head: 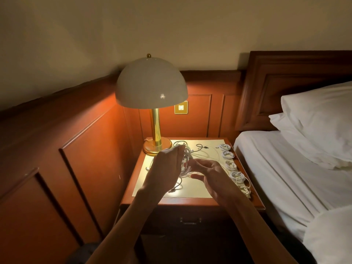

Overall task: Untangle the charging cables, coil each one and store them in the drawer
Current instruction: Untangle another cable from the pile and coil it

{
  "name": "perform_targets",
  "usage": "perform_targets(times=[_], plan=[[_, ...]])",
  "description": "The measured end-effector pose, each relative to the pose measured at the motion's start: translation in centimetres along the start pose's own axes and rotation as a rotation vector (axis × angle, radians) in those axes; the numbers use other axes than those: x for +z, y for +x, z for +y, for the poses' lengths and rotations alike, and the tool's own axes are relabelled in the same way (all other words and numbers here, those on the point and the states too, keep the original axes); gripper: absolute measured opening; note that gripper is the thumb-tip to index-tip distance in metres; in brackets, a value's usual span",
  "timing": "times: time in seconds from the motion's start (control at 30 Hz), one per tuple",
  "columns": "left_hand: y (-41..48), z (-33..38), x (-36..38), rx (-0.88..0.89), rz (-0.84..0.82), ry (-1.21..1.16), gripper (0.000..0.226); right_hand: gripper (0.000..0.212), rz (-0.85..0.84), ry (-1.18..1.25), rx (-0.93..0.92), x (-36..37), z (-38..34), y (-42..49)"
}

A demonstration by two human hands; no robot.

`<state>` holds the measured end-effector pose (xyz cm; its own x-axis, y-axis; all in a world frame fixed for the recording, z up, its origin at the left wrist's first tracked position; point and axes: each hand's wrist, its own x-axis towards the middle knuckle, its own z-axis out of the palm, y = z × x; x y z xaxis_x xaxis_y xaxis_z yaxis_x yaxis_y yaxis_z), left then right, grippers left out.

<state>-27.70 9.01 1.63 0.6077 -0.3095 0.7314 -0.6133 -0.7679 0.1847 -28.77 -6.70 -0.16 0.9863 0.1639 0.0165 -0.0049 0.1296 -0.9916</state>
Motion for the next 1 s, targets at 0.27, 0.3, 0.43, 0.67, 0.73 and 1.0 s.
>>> perform_targets(times=[0.27, 0.3, 0.43, 0.67, 0.73, 1.0], plan=[[-0.7, -0.5, 1.7, -0.259, 0.106, -0.229, 0.044, 0.029, -0.036, -0.112, 0.075, 0.1, 0.2, 0.3], [-0.8, -0.6, 1.9, -0.29, 0.107, -0.229, 0.042, 0.026, -0.018, -0.172, 0.053, 0.1, 0.2, 0.3], [-0.9, -0.6, 2.1, -0.416, -0.026, -0.333, 0.038, 0.03, 0.043, -0.356, -0.082, 0.3, 0.2, 0.2], [-0.7, -1.8, 4.6, -0.806, -0.176, -0.89, 0.052, 0.029, 0.41, -0.679, -0.482, -0.2, 2.3, 0.7], [-0.6, -1.5, 5.1, -0.857, -0.169, -0.93, 0.046, 0.022, 0.511, -0.771, -0.688, -0.2, 3.1, 0.7], [-0.1, -1.4, 5.3, -0.852, -0.133, -0.932, 0.043, 0.017, 0.509, -0.781, -0.578, -0.3, 2.7, 0.3]])
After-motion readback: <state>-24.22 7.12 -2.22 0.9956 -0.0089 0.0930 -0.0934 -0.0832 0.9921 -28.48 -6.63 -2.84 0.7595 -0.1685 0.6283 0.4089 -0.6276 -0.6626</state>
